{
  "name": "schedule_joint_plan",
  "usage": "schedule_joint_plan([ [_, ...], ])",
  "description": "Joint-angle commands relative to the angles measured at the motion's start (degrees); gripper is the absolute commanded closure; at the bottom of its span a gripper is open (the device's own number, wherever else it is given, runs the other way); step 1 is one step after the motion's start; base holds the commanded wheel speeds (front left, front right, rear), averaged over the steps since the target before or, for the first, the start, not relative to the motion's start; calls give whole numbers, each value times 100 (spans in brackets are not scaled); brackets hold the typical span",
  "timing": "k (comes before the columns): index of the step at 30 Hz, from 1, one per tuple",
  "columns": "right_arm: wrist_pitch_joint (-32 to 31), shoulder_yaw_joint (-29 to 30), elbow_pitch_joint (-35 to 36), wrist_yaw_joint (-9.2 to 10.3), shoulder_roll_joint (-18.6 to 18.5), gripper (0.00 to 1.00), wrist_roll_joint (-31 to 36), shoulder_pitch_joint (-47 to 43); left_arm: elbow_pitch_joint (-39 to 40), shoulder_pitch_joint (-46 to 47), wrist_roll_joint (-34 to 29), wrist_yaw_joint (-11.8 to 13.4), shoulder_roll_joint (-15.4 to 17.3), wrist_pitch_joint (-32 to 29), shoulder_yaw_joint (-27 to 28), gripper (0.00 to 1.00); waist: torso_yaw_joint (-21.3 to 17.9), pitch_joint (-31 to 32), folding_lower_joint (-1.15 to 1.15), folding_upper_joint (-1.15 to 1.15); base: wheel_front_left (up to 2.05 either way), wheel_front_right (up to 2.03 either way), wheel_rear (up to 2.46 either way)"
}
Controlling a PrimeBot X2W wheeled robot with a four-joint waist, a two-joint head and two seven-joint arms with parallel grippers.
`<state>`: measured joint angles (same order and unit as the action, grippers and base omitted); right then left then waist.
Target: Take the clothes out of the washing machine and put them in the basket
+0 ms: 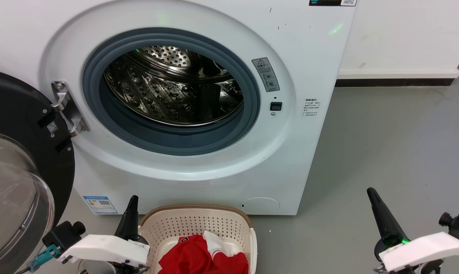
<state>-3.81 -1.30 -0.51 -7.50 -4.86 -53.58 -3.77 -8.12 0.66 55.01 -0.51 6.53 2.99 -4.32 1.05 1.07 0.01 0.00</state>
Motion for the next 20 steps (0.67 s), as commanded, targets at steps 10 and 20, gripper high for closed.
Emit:
schedule_joint_plan([
  [10,28,106,-260,0,-39,100,-963,348,-90,261,906,-179,-39,-170,213,100,-17,-21,-1,0,0,0,0],
  [20,21,177,-466,0,-39,100,-1577,480,-184,315,1489,-284,-67,-283,336,100,-31,-37,-1,0,0,0,0],
])
